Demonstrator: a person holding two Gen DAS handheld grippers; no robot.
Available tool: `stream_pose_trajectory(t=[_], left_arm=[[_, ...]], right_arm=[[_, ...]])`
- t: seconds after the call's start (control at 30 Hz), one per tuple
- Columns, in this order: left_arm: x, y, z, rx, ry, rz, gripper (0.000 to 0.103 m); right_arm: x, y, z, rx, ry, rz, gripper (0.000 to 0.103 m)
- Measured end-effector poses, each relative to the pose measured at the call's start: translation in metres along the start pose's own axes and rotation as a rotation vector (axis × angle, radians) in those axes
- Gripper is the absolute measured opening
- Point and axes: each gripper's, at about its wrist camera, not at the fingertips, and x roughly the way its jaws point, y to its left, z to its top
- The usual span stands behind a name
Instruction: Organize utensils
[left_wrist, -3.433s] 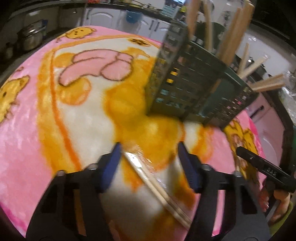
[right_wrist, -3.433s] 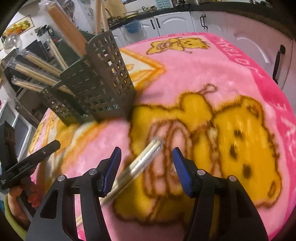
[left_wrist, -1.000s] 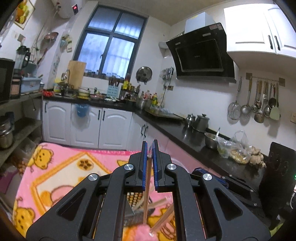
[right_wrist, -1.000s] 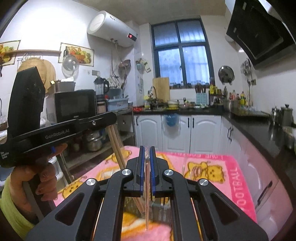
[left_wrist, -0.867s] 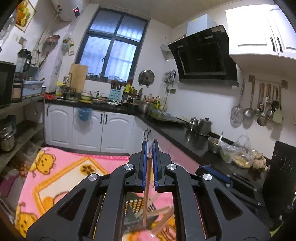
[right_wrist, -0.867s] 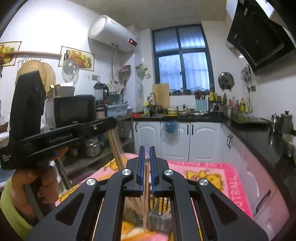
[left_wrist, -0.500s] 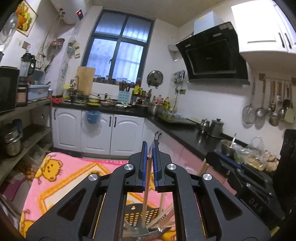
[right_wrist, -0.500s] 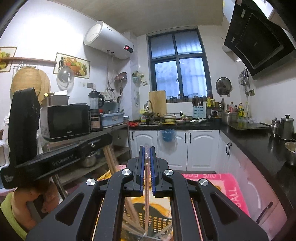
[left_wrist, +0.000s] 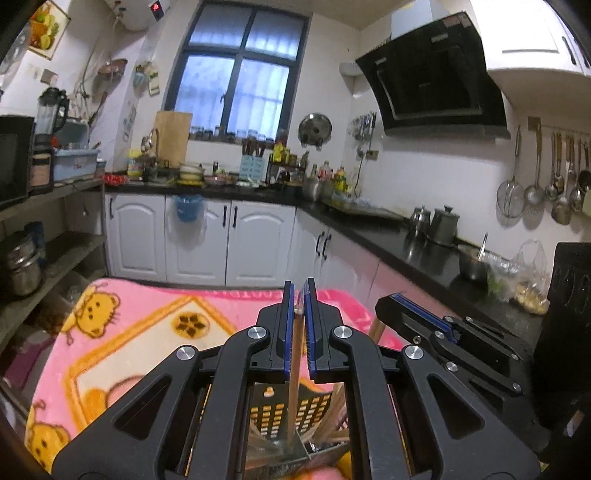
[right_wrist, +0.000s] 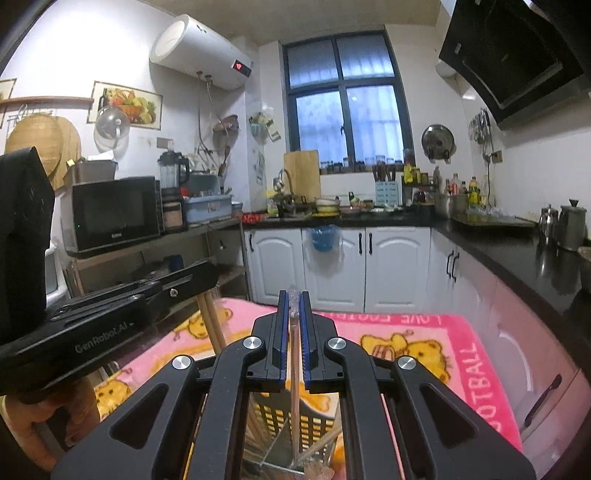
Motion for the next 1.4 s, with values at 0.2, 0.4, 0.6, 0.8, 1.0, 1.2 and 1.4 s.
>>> stream_pose_trajectory(t=[0.2, 0.4, 0.6, 0.8, 1.0, 1.2, 1.4], left_arm=[[0.012, 0.001, -0.016, 0.011, 0.049, 0.002, 0.003], [0.016, 0.003, -0.029, 0.007, 0.092, 0.008, 0.008], [0.008, 0.005, -0.034, 0.01, 0.123, 0.003, 0.035], [-0.007, 0.008, -0.037, -0.002, 0.127, 0.002, 0.051], [-0.029, 0.004, -0.047, 0.015, 0.134, -0.022, 0.065], [-0.055, 0.004, -0.057, 0.019, 0.124, -0.027, 0.087], [-0.075, 0.009, -0.067, 0.007, 0.122, -0.006, 0.092]], right_arm=[[0.006, 0.0, -0.014, 0.009, 0.05, -0.005, 0.006], [0.006, -0.002, -0.024, 0.023, 0.102, -0.022, 0.023], [-0.004, -0.006, -0.03, 0.032, 0.127, -0.032, 0.03], [-0.02, -0.01, -0.035, 0.052, 0.15, -0.032, 0.041], [-0.035, -0.012, -0.042, 0.068, 0.18, -0.029, 0.049], [-0.056, -0.007, -0.051, 0.084, 0.19, -0.013, 0.061], [-0.074, 0.005, -0.065, 0.071, 0.2, -0.001, 0.068]])
